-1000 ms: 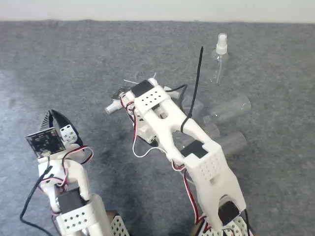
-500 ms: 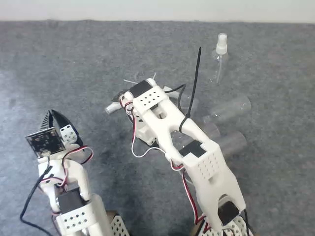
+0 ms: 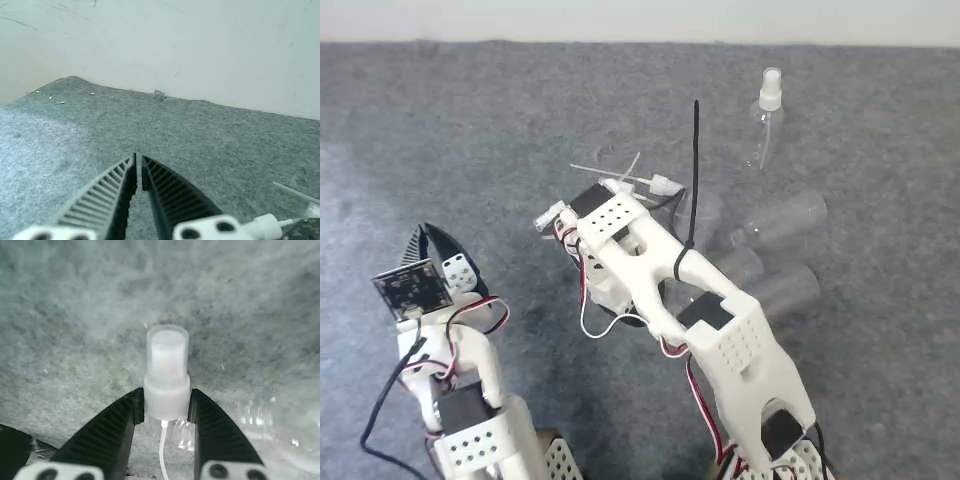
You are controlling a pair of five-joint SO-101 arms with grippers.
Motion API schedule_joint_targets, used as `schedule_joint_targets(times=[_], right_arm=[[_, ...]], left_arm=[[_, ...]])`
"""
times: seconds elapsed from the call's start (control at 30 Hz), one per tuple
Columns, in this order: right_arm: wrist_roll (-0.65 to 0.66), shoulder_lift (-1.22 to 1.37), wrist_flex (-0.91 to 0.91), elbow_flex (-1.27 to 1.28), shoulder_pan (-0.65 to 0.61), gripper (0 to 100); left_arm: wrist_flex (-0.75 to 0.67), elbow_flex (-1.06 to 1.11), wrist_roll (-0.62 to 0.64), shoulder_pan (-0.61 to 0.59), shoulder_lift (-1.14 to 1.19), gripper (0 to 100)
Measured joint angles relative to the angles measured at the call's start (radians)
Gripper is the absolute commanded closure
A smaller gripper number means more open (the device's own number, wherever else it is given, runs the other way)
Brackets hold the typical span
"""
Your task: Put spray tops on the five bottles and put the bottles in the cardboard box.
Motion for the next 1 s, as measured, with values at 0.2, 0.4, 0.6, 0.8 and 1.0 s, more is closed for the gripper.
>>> schedule_joint_targets(times=[0.2,0.4,0.6,0.8,1.0], right_arm=[[0.0,0.0,0.0,0.0,0.0,86.0],[0.0,0.0,-0.021,0.0,-0.002,85.7],[0.054,0.0,-0.046,0.0,0.0,83.0],[0.08,0.0,-0.078,0.0,-0.002,83.8],[0.14,0.0,-0.083,0.0,-0.002,87.4]], left_arm=[[0.0,0.0,0.0,0.0,0.0,99],[0.0,0.0,0.0,0.0,0.0,99],[0.0,0.0,0.0,0.0,0.0,99],[0.0,0.0,0.0,0.0,0.0,99],[0.0,0.0,0.0,0.0,0.0,99]])
